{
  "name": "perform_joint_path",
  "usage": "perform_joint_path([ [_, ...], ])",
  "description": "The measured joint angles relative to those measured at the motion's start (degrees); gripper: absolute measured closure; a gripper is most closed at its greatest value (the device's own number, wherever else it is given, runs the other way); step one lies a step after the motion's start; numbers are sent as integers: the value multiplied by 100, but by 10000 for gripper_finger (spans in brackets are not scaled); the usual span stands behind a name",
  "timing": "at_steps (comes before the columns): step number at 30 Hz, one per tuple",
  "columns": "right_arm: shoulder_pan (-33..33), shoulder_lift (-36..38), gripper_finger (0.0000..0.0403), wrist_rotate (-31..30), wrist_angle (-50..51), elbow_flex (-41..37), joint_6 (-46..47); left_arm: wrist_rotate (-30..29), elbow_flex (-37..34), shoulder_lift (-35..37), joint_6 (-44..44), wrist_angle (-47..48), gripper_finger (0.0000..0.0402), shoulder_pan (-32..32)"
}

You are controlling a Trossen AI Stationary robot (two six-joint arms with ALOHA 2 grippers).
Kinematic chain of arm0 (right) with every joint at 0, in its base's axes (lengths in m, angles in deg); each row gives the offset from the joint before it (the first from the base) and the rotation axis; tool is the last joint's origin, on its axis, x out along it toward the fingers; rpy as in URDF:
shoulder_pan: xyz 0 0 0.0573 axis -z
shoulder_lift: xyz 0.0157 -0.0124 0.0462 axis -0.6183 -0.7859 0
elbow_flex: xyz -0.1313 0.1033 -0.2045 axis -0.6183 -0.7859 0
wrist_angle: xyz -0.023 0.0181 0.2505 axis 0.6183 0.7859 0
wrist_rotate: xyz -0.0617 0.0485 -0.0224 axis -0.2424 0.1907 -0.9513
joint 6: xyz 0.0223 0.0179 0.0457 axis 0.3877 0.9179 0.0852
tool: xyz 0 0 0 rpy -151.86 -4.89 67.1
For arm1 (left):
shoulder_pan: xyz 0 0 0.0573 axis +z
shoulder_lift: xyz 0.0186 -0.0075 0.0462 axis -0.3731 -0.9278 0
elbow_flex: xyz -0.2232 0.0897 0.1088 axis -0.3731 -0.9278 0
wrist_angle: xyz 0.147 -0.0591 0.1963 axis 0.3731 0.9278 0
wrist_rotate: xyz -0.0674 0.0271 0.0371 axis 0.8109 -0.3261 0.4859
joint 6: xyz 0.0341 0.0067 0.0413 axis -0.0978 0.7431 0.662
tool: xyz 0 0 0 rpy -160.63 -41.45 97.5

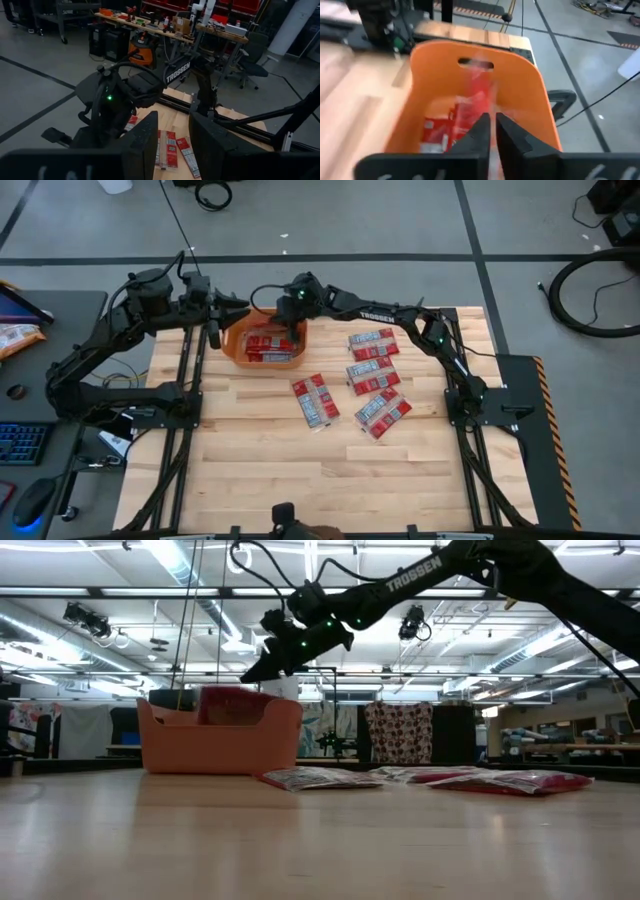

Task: Sort popcorn bags into baskets
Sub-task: Put the red popcorn bag into the orange container

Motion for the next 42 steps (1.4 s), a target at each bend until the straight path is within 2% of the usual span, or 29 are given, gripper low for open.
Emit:
perform_joint_path([
  [6,-14,2,319,16,82,31,837,1,0,-2,-2,40,287,-1],
  [9,-12,29,308,75,620,279,1281,0,0,-2,-7,181,287,0],
  [12,-14,183,306,280,1498,581,1334,0,0,-2,-4,393,287,-1],
  [15,-17,362,307,221,2498,822,1260,-92,-2,-4,28,590,287,-2],
  [24,132,815,308,-1196,5514,886,837,-668,-4,-4,556,789,287,0],
  [29,444,815,308,-1182,6728,453,834,-831,-4,-4,801,779,287,-2],
  [36,636,1099,308,-1130,6368,-740,763,-863,-4,-4,734,788,287,-2],
  [42,613,2041,308,-1668,5328,-2438,666,-861,-4,-4,579,1118,287,-2],
])
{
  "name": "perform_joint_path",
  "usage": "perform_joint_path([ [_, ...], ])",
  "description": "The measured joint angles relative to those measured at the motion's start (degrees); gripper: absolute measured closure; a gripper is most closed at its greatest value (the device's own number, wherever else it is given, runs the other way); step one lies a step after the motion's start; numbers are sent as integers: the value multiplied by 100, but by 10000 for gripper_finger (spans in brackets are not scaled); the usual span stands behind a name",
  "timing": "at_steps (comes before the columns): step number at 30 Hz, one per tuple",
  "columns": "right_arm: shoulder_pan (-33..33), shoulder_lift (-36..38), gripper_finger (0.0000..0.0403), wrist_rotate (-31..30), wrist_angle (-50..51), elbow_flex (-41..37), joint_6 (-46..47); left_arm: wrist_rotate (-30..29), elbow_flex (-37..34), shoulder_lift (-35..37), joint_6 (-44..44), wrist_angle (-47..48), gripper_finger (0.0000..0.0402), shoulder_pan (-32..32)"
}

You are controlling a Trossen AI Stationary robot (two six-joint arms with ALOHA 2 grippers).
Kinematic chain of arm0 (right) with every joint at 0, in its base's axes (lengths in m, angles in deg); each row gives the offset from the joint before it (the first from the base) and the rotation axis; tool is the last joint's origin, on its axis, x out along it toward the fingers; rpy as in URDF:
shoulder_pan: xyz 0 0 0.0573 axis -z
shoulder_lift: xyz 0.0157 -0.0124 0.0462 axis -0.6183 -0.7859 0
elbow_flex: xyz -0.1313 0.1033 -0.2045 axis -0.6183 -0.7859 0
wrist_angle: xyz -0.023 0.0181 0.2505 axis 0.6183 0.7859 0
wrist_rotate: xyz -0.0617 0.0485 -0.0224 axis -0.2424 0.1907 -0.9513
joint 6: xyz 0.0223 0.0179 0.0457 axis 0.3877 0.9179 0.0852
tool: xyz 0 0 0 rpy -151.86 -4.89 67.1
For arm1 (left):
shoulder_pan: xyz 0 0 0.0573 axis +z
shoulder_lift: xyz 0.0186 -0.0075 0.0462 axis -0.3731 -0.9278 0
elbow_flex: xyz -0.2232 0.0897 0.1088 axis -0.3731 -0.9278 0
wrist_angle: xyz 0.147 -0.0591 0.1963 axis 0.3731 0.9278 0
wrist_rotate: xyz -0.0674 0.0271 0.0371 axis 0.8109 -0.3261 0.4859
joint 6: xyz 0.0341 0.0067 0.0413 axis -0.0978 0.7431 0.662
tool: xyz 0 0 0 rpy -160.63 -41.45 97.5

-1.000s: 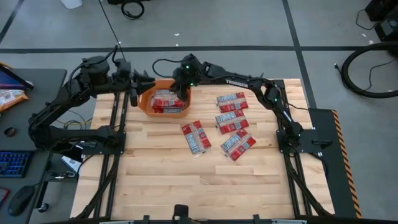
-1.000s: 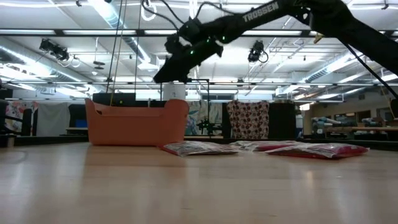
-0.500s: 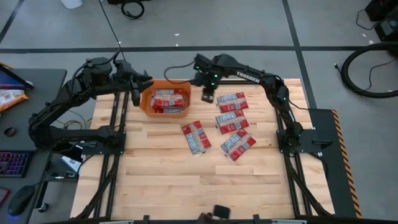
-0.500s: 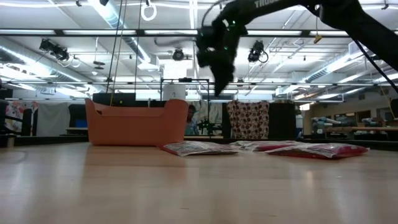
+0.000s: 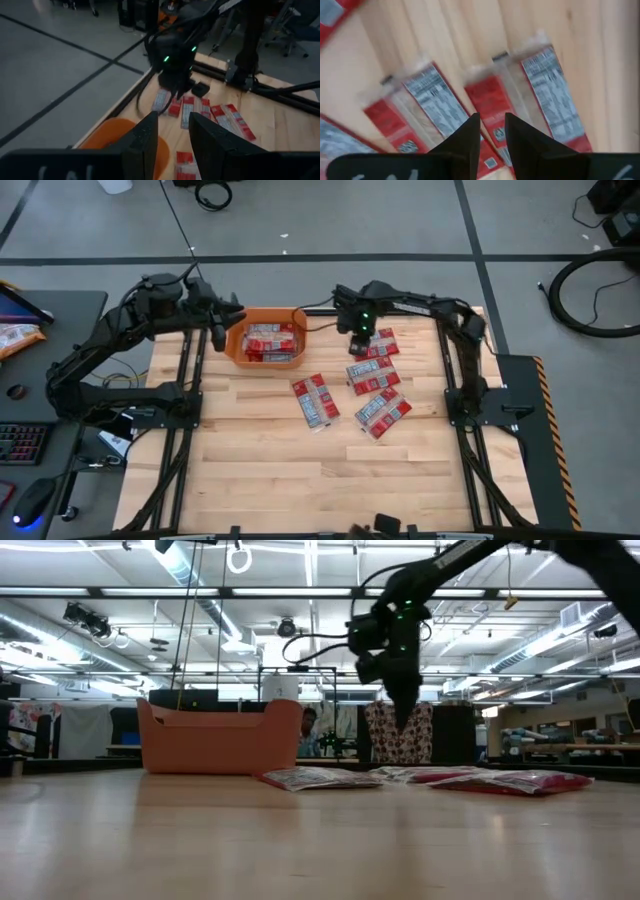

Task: Sort popcorn bags into baskets
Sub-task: Put the red popcorn bag into the orange container

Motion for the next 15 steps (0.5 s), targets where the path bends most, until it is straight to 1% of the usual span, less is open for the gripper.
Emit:
perform_joint_path([
  [4,-9,921,308,-311,-1173,-1402,-31,1,0,0,22,45,287,0],
  [8,-17,1682,308,-338,-2588,-2697,-259,-46,0,0,58,43,287,0],
  [11,-2,1933,305,-463,-3388,-3390,-381,-168,0,0,75,43,287,0],
  [13,-2,1978,298,-568,-3606,-3646,-626,-244,0,0,76,41,287,0],
  [15,-12,1903,288,-644,-3613,-3805,-840,-329,0,0,79,39,287,0],
])
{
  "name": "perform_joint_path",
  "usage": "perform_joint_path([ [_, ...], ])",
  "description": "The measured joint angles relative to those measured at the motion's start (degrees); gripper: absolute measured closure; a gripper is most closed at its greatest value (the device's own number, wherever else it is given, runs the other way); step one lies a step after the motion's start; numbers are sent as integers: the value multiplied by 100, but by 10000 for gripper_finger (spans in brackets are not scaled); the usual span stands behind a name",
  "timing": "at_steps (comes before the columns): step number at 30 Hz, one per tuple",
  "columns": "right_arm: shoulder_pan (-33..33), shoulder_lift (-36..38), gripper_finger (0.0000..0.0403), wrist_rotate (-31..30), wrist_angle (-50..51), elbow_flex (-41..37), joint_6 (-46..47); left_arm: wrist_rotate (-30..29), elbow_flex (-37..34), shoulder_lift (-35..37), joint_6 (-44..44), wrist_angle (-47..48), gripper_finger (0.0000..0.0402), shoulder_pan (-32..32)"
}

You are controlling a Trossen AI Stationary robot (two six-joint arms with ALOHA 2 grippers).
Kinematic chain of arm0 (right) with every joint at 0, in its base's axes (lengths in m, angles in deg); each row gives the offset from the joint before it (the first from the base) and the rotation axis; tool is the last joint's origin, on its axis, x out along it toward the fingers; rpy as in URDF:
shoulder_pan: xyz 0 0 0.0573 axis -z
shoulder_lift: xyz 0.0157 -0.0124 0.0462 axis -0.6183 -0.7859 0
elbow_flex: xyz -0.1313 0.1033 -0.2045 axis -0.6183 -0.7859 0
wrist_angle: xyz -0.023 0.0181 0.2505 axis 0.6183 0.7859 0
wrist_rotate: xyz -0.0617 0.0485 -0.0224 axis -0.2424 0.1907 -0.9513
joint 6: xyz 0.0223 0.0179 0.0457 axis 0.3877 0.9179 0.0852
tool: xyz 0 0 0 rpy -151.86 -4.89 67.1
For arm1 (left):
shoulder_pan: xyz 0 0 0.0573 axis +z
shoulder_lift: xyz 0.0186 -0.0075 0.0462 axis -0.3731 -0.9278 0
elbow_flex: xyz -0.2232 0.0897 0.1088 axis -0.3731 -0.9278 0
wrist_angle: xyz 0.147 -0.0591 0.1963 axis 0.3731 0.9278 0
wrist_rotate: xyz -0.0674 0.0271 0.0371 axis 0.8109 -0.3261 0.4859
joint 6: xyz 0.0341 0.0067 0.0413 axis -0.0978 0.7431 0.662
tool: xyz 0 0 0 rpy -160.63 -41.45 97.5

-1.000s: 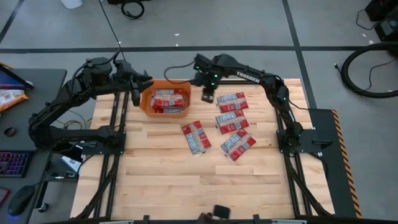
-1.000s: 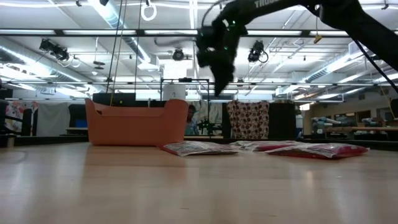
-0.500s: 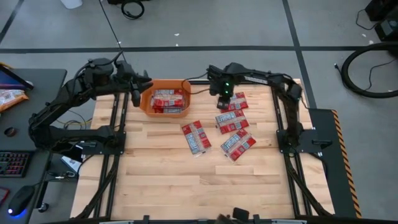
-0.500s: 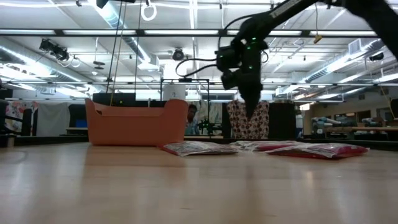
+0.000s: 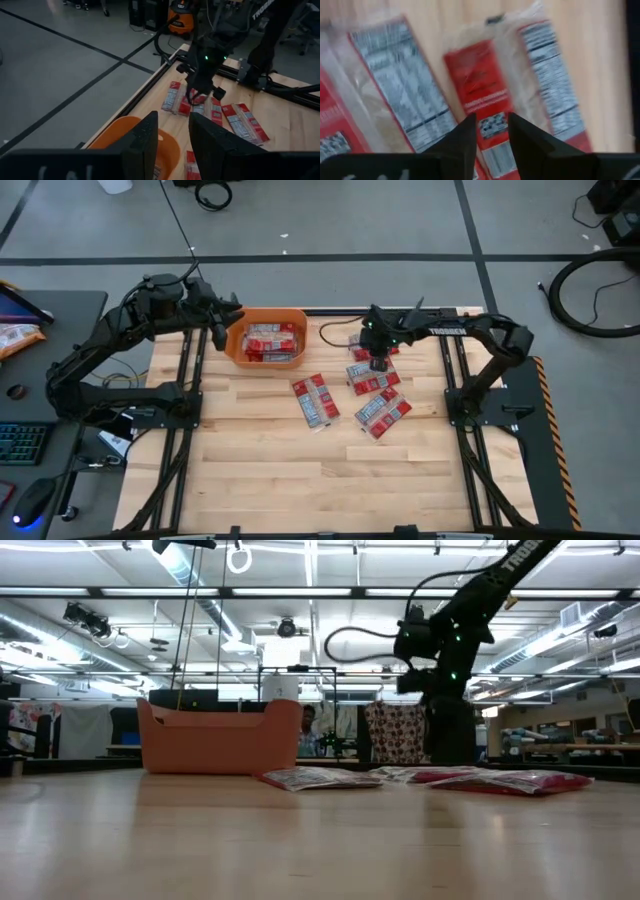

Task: Sort popcorn bags into baskets
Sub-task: Put the red popcorn bag into the orange container

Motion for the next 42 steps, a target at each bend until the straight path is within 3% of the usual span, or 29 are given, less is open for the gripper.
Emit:
perform_joint_path([
  [10,-25,-464,227,-300,-314,-56,-652,-83,0,0,5,-2,287,2],
  [32,-90,-449,227,-313,-377,-299,-1167,-165,0,0,-50,0,287,2],
  [42,-125,-452,227,-244,-344,-301,-3212,-165,0,0,-53,0,287,2],
])
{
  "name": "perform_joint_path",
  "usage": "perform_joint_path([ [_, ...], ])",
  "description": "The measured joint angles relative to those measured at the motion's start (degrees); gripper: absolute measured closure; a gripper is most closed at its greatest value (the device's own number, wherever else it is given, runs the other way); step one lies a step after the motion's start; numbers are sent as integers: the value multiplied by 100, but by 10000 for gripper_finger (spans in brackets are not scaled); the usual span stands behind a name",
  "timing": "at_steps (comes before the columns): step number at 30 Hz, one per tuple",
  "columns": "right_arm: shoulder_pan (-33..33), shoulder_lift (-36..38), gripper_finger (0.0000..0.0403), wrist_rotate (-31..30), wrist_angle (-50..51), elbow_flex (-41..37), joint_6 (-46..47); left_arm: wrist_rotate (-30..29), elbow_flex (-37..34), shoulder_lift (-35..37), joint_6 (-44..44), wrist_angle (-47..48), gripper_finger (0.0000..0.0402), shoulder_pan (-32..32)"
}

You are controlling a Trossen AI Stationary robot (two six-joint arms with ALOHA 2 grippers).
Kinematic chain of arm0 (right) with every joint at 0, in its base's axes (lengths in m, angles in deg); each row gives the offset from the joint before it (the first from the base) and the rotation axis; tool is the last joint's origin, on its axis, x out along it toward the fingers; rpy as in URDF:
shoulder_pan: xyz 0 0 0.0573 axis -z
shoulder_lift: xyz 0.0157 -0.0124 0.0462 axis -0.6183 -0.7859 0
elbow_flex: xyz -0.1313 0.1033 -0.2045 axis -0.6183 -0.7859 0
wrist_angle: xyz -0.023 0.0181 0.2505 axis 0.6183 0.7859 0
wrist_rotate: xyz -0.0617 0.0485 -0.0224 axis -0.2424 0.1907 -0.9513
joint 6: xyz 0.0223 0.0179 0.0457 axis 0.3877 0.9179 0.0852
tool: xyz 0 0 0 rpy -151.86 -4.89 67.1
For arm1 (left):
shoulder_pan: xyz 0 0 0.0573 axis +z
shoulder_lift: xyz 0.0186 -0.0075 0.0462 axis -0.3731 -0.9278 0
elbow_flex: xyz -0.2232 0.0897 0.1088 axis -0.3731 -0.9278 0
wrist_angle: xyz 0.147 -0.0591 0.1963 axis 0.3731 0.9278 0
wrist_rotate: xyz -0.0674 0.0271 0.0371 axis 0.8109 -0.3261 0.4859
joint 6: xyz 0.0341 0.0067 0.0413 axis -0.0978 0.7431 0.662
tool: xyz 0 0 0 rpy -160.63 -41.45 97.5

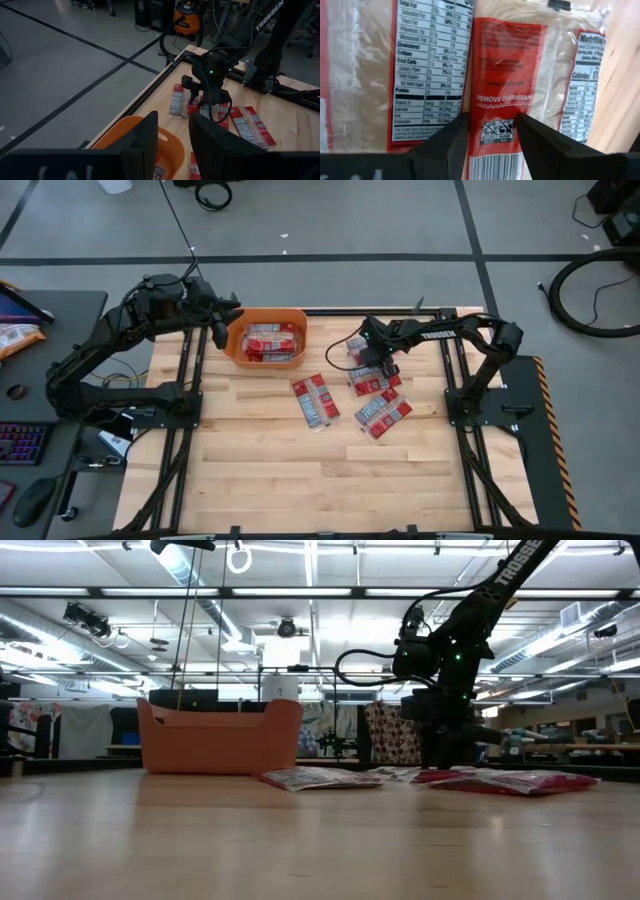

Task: Sort popcorn bags into baskets
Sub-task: Put the red popcorn bag into the orange container

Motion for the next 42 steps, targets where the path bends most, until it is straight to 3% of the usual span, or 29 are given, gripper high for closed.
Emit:
perform_joint_path([
  [8,9,-2,245,309,-22,-2,231,2,0,0,-110,0,287,-1],
  [20,-10,-5,382,445,-5,4,853,0,0,0,1,-1,287,-1],
  [25,-109,-47,393,429,122,229,1209,0,0,0,51,-2,287,0],
  [33,-277,-48,398,279,359,1418,1900,0,0,2,30,-129,287,-2],
  [42,-541,-27,399,-176,297,3201,2050,1,0,2,300,-372,287,-1],
])
